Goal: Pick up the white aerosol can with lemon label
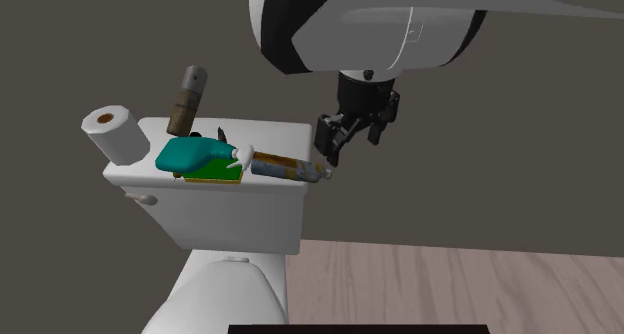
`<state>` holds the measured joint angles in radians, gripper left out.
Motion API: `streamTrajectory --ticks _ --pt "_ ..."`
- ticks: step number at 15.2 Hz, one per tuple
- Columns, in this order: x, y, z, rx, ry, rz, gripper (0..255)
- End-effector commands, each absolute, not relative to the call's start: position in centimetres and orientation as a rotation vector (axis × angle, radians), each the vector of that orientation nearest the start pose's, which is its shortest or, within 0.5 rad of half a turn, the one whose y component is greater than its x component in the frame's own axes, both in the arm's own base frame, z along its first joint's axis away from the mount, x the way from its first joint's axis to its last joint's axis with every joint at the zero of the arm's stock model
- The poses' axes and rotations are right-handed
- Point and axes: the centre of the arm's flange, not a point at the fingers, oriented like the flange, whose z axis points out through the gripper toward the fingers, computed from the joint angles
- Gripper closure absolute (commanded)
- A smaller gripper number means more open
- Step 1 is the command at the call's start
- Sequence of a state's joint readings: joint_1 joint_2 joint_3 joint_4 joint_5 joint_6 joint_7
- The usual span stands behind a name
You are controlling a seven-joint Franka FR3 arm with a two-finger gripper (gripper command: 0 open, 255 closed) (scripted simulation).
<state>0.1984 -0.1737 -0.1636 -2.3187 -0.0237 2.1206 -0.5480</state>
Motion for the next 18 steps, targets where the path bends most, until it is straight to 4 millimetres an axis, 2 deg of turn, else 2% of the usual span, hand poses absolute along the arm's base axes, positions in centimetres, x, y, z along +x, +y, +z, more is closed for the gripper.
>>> streamTrajectory --ticks 1,8,14,18 --pt "49.8 2.4 39.2 -2.934 -1.036 0.038 0" --pt "55.0 7.2 33.3 -2.725 -1.391 0.044 0" --pt "58.2 12.5 28.5 -2.513 -1.668 0.048 0" --pt "58.3 12.8 26.6 -2.498 -1.685 0.049 0"
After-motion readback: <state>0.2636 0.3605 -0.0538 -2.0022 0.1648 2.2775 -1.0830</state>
